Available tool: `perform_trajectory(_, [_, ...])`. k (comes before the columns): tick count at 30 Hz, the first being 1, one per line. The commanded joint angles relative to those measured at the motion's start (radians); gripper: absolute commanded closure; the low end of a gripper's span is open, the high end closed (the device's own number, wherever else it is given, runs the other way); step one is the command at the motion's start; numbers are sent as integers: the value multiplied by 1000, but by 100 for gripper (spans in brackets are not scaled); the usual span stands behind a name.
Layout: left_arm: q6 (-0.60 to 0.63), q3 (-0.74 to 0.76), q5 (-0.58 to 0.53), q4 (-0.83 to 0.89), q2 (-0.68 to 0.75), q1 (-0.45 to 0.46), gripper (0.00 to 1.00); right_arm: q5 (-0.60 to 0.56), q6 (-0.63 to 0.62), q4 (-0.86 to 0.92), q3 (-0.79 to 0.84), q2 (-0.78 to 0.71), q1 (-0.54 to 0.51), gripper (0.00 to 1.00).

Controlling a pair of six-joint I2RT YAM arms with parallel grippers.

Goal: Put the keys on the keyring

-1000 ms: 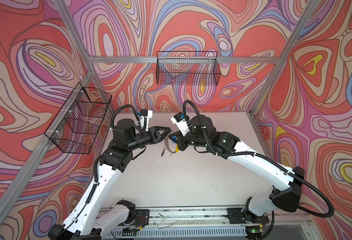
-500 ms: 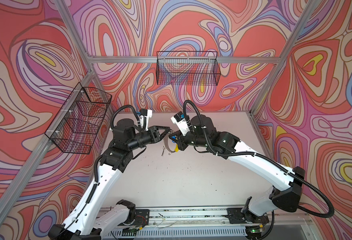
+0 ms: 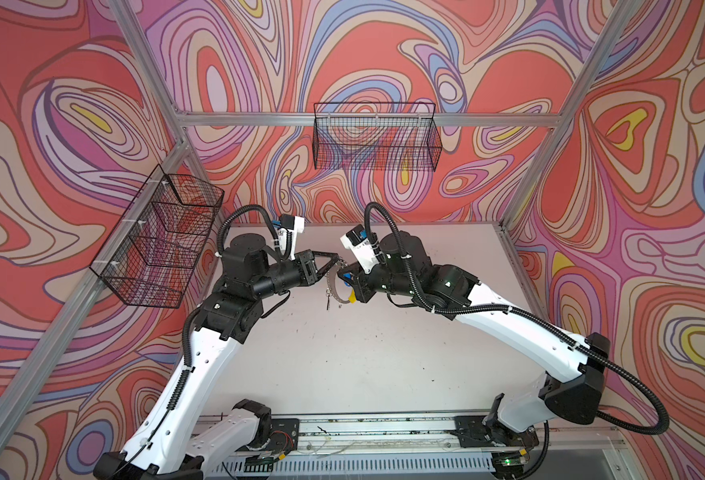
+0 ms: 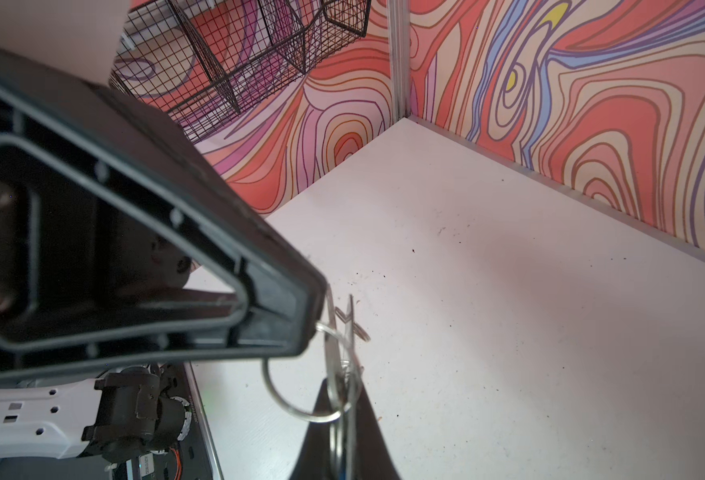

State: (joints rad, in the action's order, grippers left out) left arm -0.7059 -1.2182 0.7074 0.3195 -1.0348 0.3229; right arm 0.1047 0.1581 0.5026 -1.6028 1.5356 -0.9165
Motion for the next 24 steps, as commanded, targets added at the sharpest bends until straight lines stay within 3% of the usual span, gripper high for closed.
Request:
perform_trajectory(1, [12, -36, 129, 24, 11, 13, 84, -81, -3, -25, 1, 33, 13, 100])
perform_trajectory(7, [-45, -7, 174, -50, 23, 13, 72, -64, 3, -41, 1, 40, 11, 100])
perform_trajectory(10, [18, -35, 125, 48, 16, 13, 70, -61, 4, -39, 3, 34, 12, 100])
perform_trajectory(17, [289, -106, -148, 277, 66, 15, 65, 16, -5, -1, 26, 11, 13, 100])
perform_trajectory(22, [425, -150, -241, 356, 46, 14, 57, 104, -123, 216, -62, 58, 12, 100])
perform_trajectory(24, [421, -147, -285, 385, 27, 15, 57, 10, -146, 377, -165, 127, 12, 100])
